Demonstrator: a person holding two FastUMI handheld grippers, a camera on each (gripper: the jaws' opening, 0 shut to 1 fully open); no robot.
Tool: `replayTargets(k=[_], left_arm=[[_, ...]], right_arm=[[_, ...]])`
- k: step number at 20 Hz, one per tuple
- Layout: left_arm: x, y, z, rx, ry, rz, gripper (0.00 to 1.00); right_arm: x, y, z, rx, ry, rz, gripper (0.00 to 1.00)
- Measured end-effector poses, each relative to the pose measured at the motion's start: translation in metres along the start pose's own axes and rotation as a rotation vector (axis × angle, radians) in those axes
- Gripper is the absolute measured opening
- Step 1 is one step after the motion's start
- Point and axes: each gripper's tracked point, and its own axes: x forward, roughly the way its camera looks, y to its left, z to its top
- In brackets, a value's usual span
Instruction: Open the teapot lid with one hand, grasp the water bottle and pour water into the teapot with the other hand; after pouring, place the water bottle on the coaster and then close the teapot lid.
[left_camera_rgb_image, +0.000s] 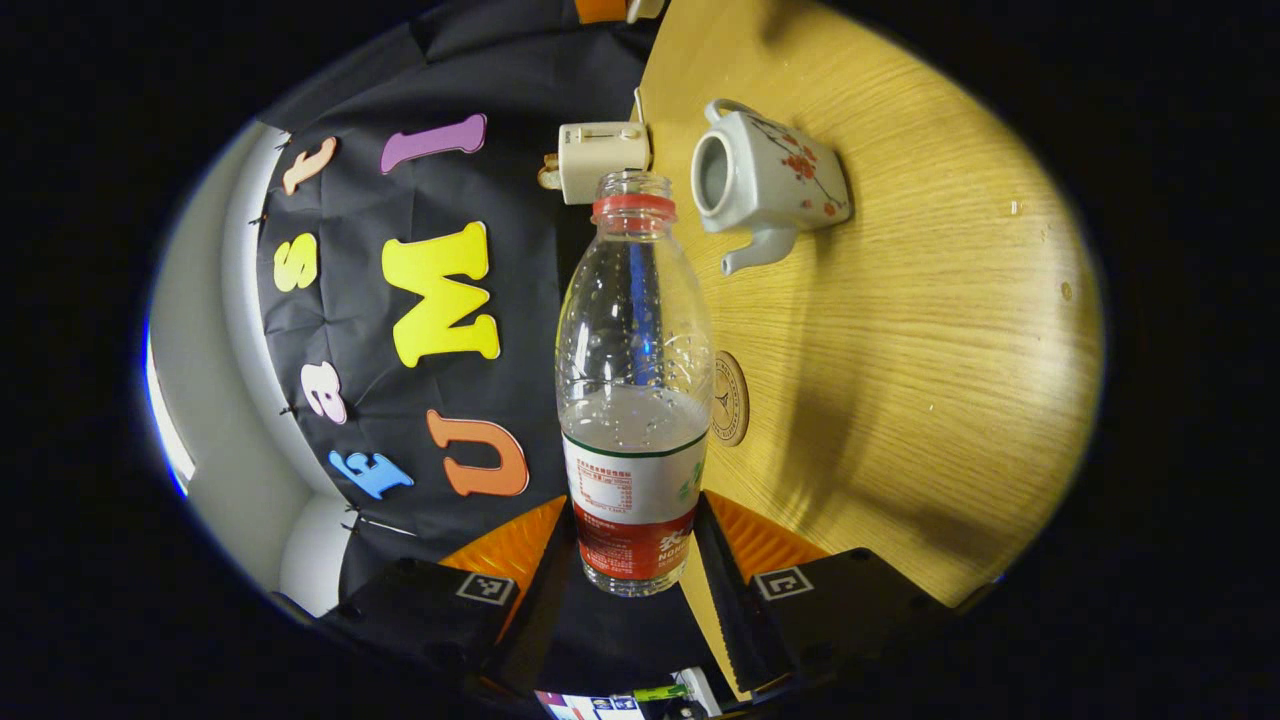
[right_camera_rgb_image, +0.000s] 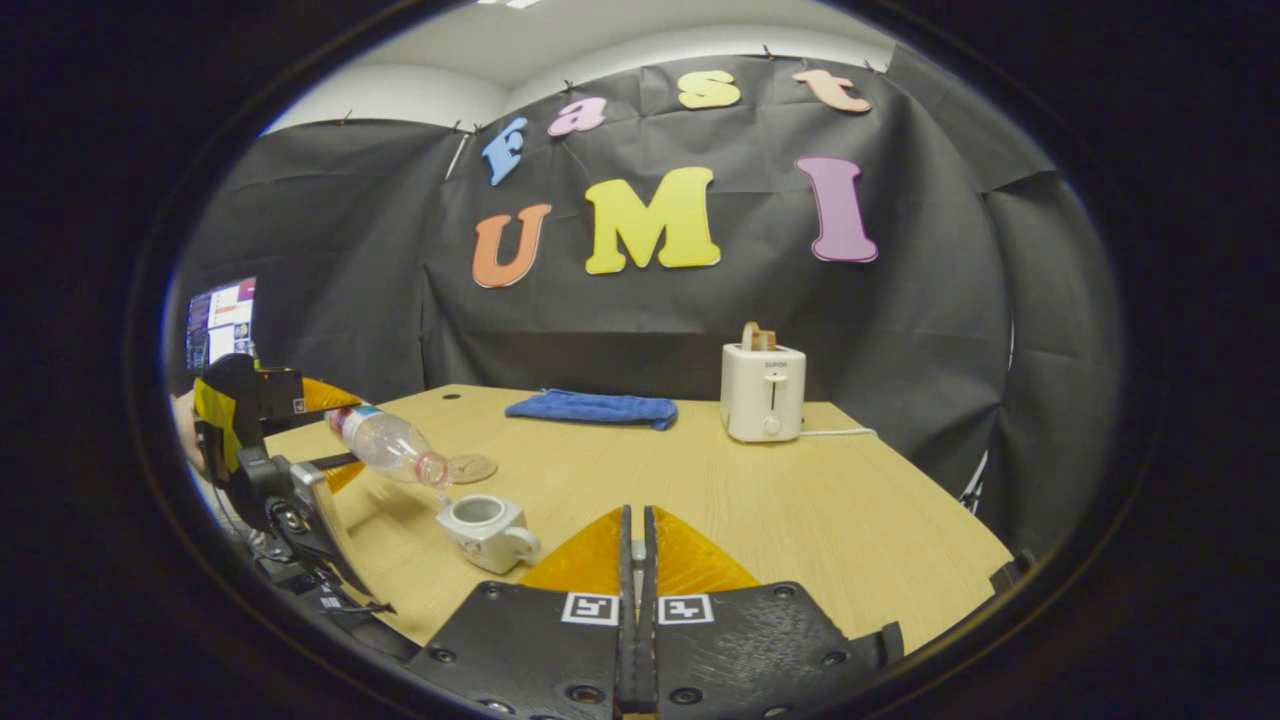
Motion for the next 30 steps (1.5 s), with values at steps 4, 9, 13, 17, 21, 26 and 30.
replayTargets(k=[4,9,13,17,21,26,30], left_arm=[[0.001,0.001,-0.001,0.036,0.006,-0.004,0.76],[0.003,0.006,0.0,0.094,0.018,0.003,0.72],[0.002,0.009,0.002,0.178,0.031,0.012,0.72],[0.009,0.015,0.0,0.222,0.036,0.019,0.72],[0.006,0.017,0.002,0.254,0.032,0.033,0.76],[0.006,0.023,0.004,0.29,0.026,0.053,0.72],[0.006,0.036,0.01,0.326,0.021,0.08,0.72]], right_arm=[[-0.003,-0.003,-0.002,0.008,0.001,-0.002,0.0],[-0.003,-0.004,-0.003,0.011,0.0,-0.002,0.0],[-0.005,-0.008,-0.004,0.014,0.0,-0.011,0.0],[-0.004,-0.01,-0.007,0.022,0.001,-0.013,0.0],[-0.003,-0.01,-0.008,0.028,0.006,-0.009,0.0],[-0.002,-0.011,-0.011,0.033,0.006,-0.008,0.0],[-0.004,-0.012,-0.011,0.038,0.004,-0.008,0.0]])
